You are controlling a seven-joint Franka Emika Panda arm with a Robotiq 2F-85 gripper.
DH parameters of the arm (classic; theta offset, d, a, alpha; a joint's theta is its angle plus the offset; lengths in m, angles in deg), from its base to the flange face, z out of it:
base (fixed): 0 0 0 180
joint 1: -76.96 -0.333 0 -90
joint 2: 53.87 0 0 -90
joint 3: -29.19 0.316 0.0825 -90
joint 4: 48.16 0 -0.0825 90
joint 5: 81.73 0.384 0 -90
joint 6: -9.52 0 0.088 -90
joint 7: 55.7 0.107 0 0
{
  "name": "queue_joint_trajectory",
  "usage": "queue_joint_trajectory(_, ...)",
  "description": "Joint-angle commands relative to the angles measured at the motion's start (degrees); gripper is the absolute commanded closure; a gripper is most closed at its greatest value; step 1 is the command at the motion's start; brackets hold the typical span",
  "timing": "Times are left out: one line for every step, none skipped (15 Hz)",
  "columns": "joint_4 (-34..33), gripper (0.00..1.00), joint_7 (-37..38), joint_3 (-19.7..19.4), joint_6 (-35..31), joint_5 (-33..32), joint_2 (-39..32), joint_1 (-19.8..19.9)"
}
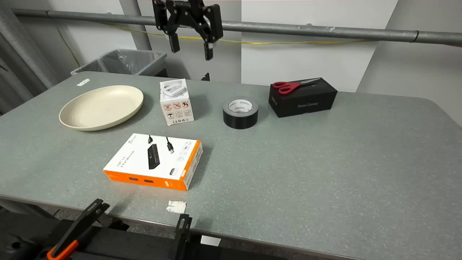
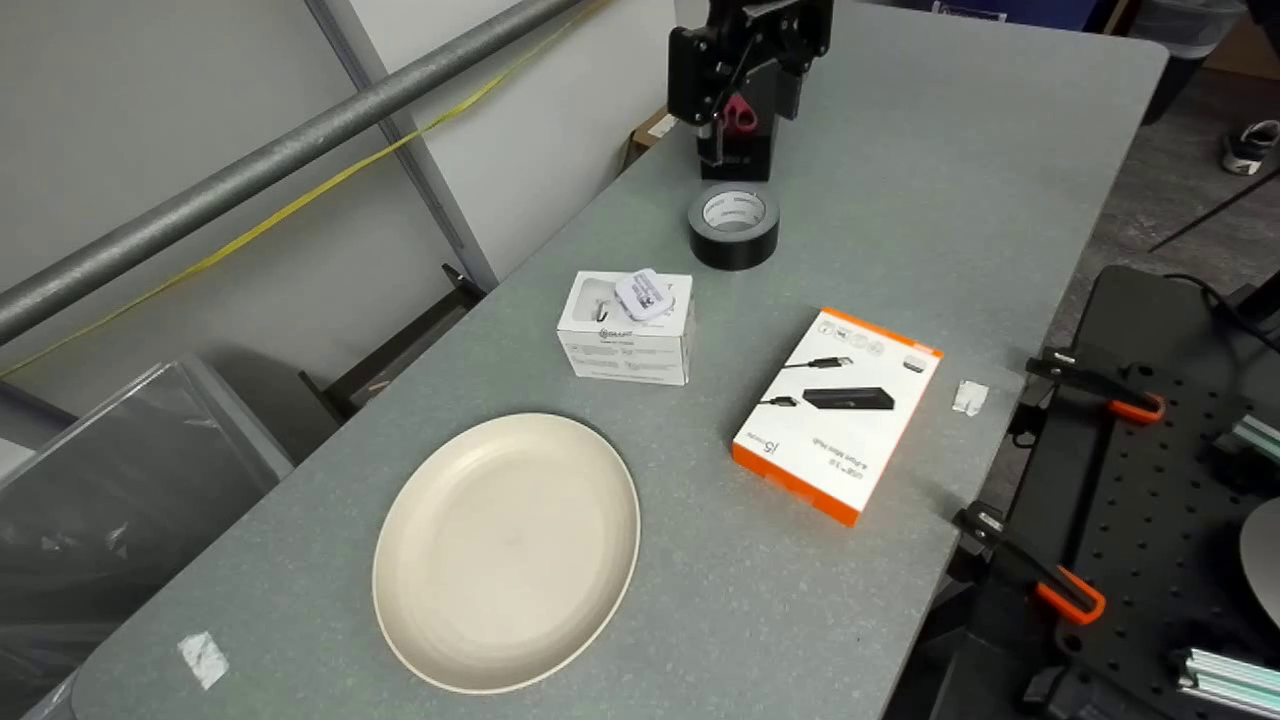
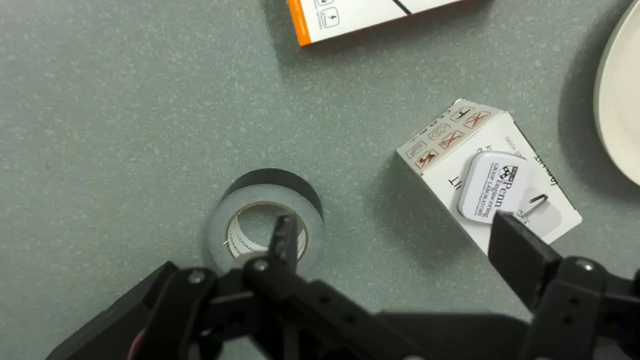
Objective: Put the tape on the plate
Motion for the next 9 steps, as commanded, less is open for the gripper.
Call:
queue_joint_trajectory(-0.47,0.00,-0.02,-0.45,0.18,0.04,-0.22,-0.44)
queue_joint_trajectory(-0.64,0.00,-0.02,-0.44,0.20,0.05,-0.19,-0.45)
queue_joint_trajectory(-1.38,0.00,1.11,-0.13,-1.24,0.25,-1.15,-0.77)
queue_joint_trajectory(-2.93,0.00,1.39,0.11,-1.85,0.01,-3.49,-1.04)
queue_joint_trajectory(-4.79,0.00,3.73,0.14,-3.58,-0.36,-6.82,-1.22)
queue_joint_trajectory(-6.53,0.00,4.44,0.08,-2.59,-0.13,-9.26,-1.36)
queue_joint_trajectory(-8.33,0.00,6.87,-0.23,-3.96,-0.94,-12.75,-1.47)
queue_joint_trajectory(-9.92,0.00,8.56,-0.56,-4.57,-1.46,-15.35,-1.71)
queue_joint_trajectory(-11.48,0.00,9.72,-0.89,-5.20,-1.61,-17.76,-1.95)
